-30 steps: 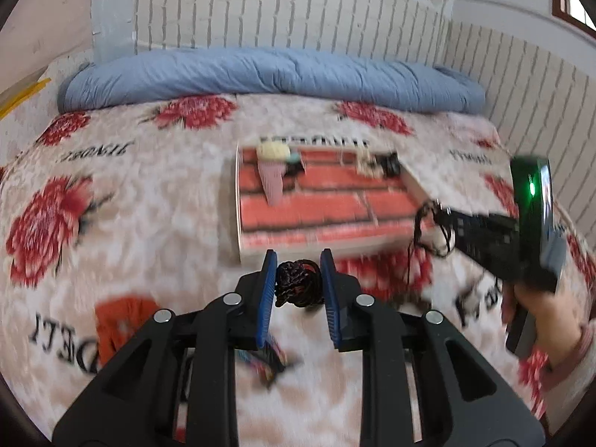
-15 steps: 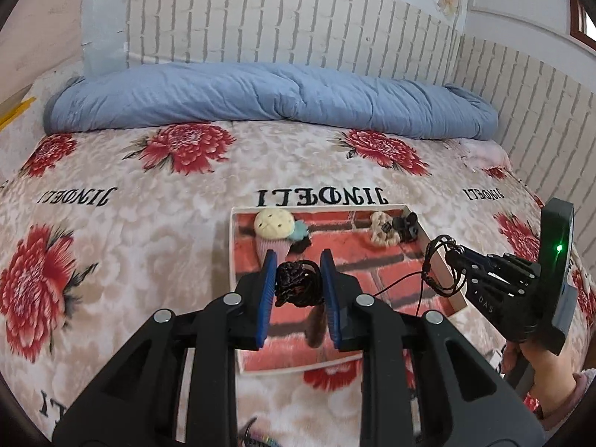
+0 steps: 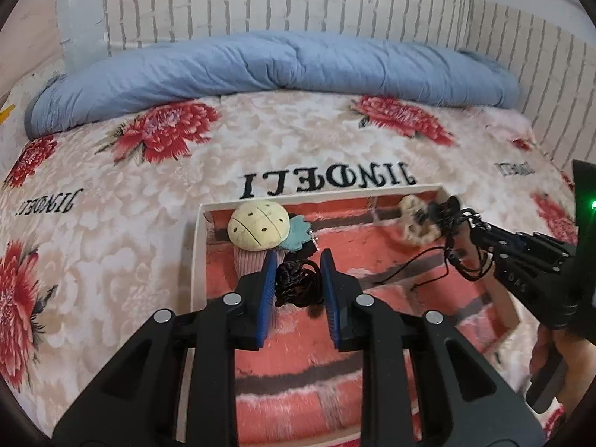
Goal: Organize jewelry
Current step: 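Carry the brown clip with the left tool while the right tool carries the cord bracelet into the tray, then open the left tool in the tray while the right tool releases the cord bracelet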
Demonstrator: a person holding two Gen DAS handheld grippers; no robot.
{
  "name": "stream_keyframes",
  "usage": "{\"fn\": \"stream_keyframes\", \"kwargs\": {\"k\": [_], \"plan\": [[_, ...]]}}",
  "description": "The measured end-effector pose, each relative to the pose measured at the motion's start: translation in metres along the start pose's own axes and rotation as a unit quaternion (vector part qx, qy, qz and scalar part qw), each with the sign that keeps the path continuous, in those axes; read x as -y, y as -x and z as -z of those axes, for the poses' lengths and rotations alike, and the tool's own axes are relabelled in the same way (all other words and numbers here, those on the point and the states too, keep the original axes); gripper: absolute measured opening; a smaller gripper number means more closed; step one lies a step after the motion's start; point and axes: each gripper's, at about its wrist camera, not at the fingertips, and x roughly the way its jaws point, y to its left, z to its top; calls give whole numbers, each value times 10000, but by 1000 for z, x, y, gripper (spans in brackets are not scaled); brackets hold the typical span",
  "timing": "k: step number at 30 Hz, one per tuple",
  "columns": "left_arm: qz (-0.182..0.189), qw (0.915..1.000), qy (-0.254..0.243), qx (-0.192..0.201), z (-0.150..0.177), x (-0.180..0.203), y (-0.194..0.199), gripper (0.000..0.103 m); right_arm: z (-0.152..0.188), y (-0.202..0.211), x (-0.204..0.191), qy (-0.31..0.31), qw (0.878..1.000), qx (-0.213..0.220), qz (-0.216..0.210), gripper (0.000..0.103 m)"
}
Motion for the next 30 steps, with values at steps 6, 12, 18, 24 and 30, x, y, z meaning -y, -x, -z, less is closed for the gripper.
{"fn": "stream_keyframes", "kwargs": {"k": [6, 12, 18, 24, 30], "plan": [[-219, 9994, 117, -253, 2, -5, -39, 23, 1, -31, 1, 16, 9998, -172, 89, 14], [-587, 9975, 146, -377, 1, -13, -63, 23, -4, -52, 0, 62, 9994, -336, 106, 14], [-812, 9947, 66, -633, -3, -13, -81, 23, -8, -69, 1, -30, 9973, -739, 24, 15], [-943, 9925, -77, -769, -5, -8, -83, 28, -6, -71, 1, -35, 9959, -889, -150, 17], [-1047, 9929, -226, -525, -9, -6, -59, 71, -5, -50, 6, -57, 9966, -791, -211, 51]]}}
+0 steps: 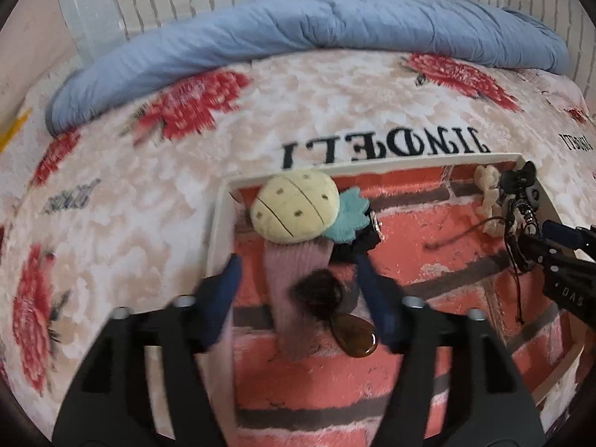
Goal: Organize jewelry
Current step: 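Open the left tool in the tray while the right tool releases the cord bracelet, then move the left tool to the orange scrunchie while the right tool reaches the wooden bead bracelet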
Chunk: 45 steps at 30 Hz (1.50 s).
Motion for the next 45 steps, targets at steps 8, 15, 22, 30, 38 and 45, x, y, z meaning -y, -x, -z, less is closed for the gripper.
{"fn": "stream_keyframes", "kwargs": {"k": [8, 15, 22, 30, 38, 45], "plan": [[-184, 9981, -268, 518, 5, -19, 64, 98, 5, 62, 13, -402, 9973, 609, -70, 92], [-357, 9977, -83, 573, 28, -49, 98, 98, 27, 91, 3, -192, 9973, 701, 114, 95], [-354, 9978, 243, 515, 61, -84, 120, 98, 59, 113, -9, 18, 9967, 799, 154, 96], [-411, 9974, 454, 373, 100, -113, 128, 98, 98, 126, -20, 28, 9966, 822, 93, 96], [-323, 9978, 501, 307, 141, -130, 127, 98, 135, 128, -28, 91, 9966, 819, -43, 96], [-116, 9968, 774, 139, 179, -148, 119, 98, 175, 133, -42, 377, 9947, 954, -80, 96]]}}
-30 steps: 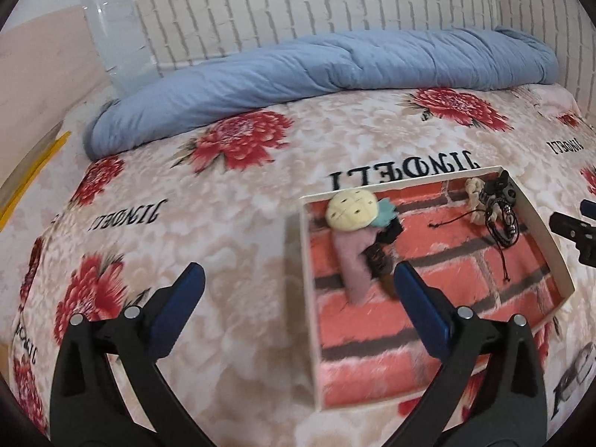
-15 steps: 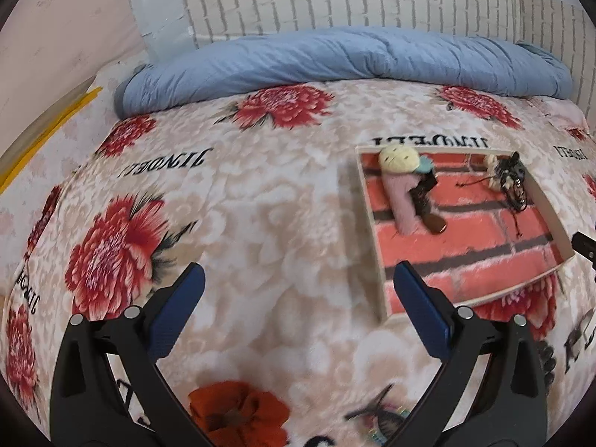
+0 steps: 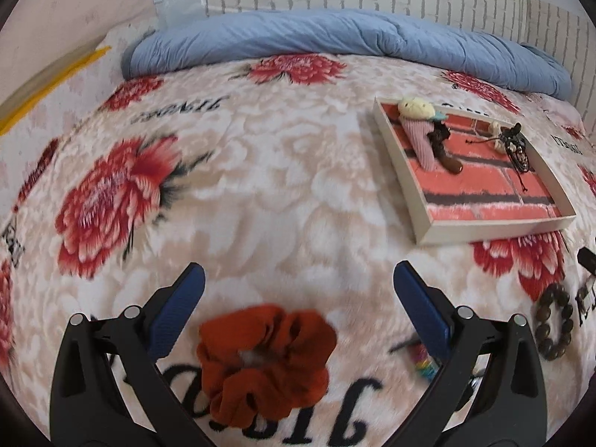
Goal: Organize jewelry
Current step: 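Move the left tool to the orange scrunchie while the right tool reaches the wooden bead bracelet, then close the left tool on the orange scrunchie while the right tool grasps the bead bracelet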
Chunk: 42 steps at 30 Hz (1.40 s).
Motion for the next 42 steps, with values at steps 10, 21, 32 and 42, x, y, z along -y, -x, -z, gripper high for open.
{"fn": "stream_keyframes", "kwargs": {"k": [10, 21, 32, 42], "plan": [[-16, 9997, 26, -229, 36, -19, -14, 98, 33, 0, -10, 47, 9994, -195, 272, 96], [-49, 9996, -195, -204, 55, -15, -19, 98, 42, -4, -10, -24, 9994, -149, 327, 96], [47, 9995, -251, -208, 57, -12, -23, 98, 48, -7, -19, 181, 9989, -148, 409, 96], [146, 9994, -202, -244, 57, -13, -26, 98, 49, -10, -17, 150, 9992, -169, 324, 95]]}}
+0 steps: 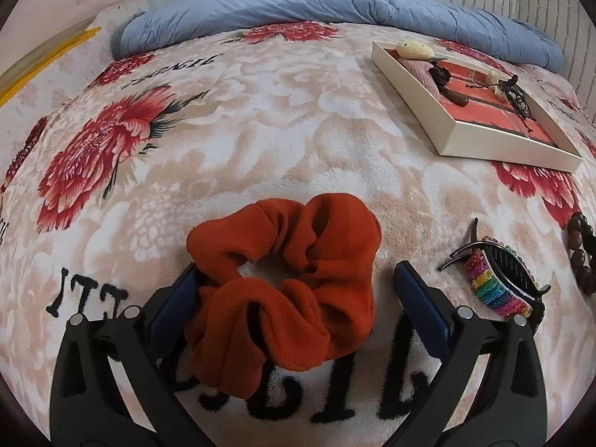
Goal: Organize jewelry
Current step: 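Close the left tool on the orange scrunchie while the right tool grasps the bead bracelet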
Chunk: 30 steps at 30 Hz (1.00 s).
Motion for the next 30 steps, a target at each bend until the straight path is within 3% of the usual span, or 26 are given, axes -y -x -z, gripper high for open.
{"fn": "stream_keyframes", "kwargs": {"k": [15, 19, 30], "plan": [[156, 9998, 109, -48, 1, -3, -2, 97, 3, -6, -2, 16, 9998, -133, -140, 76], [178, 9997, 158, -3, 1, -6, -1, 91, 2, -10, -3, 32, 9994, -244, -231, 71], [171, 9994, 286, 121, 0, -12, 3, 70, -3, -16, 0, -215, 9981, -500, -280, 71]]}}
